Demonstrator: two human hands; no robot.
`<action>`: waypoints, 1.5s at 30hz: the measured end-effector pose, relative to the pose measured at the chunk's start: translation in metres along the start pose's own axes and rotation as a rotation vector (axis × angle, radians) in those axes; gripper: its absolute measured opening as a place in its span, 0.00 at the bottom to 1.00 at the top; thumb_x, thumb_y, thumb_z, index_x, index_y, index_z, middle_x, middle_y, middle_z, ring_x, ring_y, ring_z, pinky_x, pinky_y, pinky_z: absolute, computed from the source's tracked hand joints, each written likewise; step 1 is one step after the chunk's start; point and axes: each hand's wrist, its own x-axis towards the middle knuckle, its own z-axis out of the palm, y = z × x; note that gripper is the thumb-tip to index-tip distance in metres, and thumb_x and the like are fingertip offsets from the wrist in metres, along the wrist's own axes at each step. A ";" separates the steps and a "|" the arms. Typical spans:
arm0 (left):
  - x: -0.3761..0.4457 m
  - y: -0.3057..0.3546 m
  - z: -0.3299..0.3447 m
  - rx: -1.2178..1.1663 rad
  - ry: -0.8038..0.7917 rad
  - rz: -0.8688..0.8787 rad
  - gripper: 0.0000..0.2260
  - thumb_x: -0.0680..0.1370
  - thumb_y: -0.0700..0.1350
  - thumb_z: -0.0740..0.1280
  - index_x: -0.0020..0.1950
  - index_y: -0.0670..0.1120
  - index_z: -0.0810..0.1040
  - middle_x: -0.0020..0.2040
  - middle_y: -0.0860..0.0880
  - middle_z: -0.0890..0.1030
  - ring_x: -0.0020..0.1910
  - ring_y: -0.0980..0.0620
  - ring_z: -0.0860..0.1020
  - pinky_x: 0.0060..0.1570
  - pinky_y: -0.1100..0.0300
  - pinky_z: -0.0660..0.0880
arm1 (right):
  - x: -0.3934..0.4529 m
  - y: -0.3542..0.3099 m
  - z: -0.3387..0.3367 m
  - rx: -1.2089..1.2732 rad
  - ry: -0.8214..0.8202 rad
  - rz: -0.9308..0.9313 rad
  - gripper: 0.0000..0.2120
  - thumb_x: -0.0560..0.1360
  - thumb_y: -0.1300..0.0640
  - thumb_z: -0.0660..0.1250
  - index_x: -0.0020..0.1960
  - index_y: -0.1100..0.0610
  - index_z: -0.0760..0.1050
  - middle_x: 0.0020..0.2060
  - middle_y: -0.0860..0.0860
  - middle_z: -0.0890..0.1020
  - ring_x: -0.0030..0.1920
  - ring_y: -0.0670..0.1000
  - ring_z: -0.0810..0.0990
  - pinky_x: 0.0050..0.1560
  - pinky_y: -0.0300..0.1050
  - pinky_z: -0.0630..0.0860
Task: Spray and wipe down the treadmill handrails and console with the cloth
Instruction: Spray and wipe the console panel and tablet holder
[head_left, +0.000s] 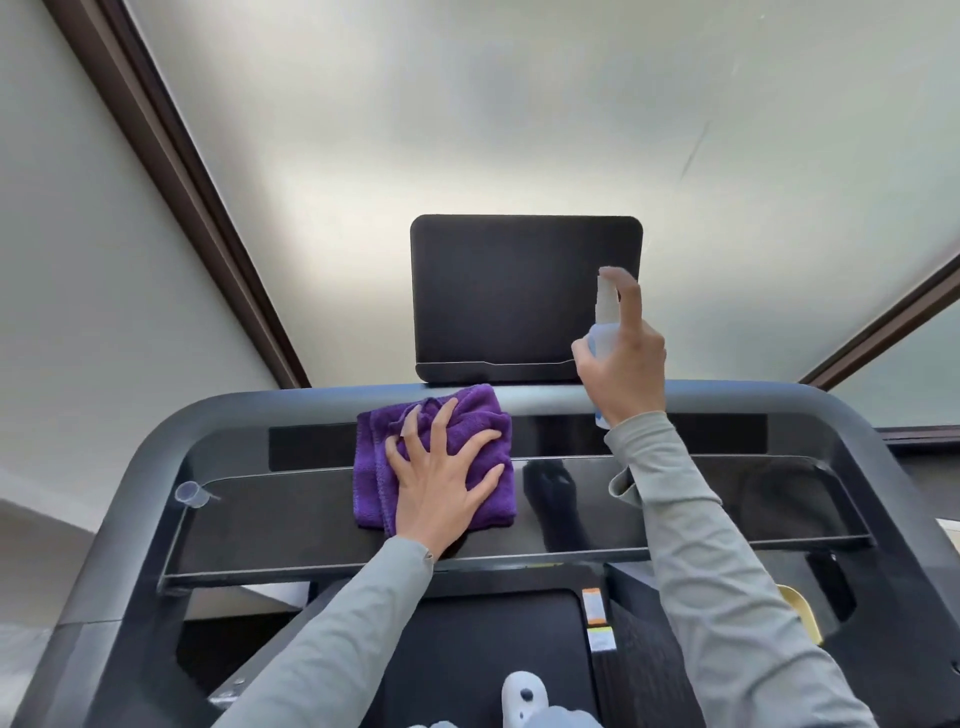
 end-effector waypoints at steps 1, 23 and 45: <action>0.000 0.000 0.000 0.005 -0.006 0.000 0.20 0.76 0.68 0.50 0.65 0.66 0.70 0.77 0.50 0.56 0.73 0.36 0.53 0.66 0.34 0.55 | 0.002 0.001 0.003 0.016 -0.008 -0.002 0.34 0.68 0.68 0.63 0.65 0.42 0.59 0.29 0.53 0.70 0.30 0.56 0.68 0.36 0.45 0.68; -0.001 0.000 -0.001 -0.002 0.021 0.007 0.19 0.77 0.66 0.55 0.65 0.65 0.71 0.77 0.49 0.59 0.72 0.36 0.54 0.66 0.34 0.56 | 0.002 0.027 -0.014 0.002 0.095 0.041 0.31 0.68 0.68 0.63 0.69 0.51 0.64 0.30 0.54 0.72 0.30 0.58 0.68 0.37 0.42 0.63; 0.004 -0.002 -0.014 -0.071 0.181 -0.024 0.26 0.72 0.50 0.75 0.69 0.52 0.75 0.54 0.44 0.78 0.45 0.40 0.74 0.41 0.47 0.71 | -0.039 0.017 -0.017 0.163 -0.051 0.022 0.33 0.69 0.69 0.65 0.67 0.45 0.62 0.40 0.50 0.77 0.29 0.59 0.75 0.37 0.53 0.77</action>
